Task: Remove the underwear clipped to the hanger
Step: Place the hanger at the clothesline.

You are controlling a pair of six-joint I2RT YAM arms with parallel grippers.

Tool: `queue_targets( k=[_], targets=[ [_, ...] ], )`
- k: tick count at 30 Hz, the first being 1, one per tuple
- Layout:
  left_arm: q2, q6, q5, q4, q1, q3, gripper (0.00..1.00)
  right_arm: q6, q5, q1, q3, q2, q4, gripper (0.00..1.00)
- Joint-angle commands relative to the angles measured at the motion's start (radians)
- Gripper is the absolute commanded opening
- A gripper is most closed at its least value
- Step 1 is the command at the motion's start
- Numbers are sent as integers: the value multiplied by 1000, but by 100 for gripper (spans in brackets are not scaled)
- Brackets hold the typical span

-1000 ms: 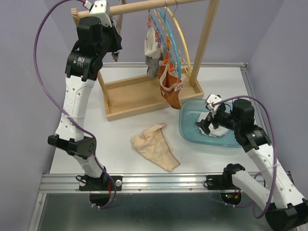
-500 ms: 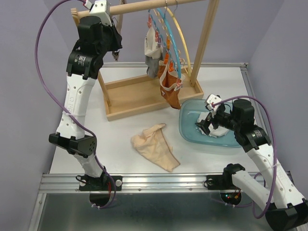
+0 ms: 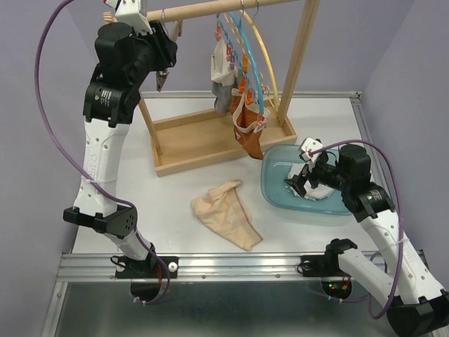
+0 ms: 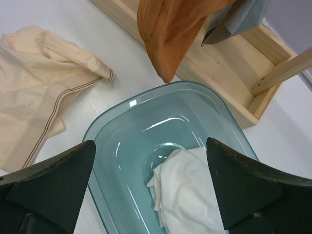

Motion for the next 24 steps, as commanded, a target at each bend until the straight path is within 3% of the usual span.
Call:
queue_targets(
  k=[1, 14, 19, 24],
  targets=[
    [-59, -6, 29, 74, 5, 6, 52, -1, -19, -4, -20, -3, 49, 100],
    [-166, 3, 52, 128, 5, -63, 60, -32, -28, -4, -31, 2, 43, 100],
    [-313, 21, 119, 221, 4, -245, 74, -136, -123, -4, -67, -32, 22, 100],
    [-491, 43, 167, 281, 4, -480, 80, -273, -273, -4, -89, -15, -55, 100]
  ],
)
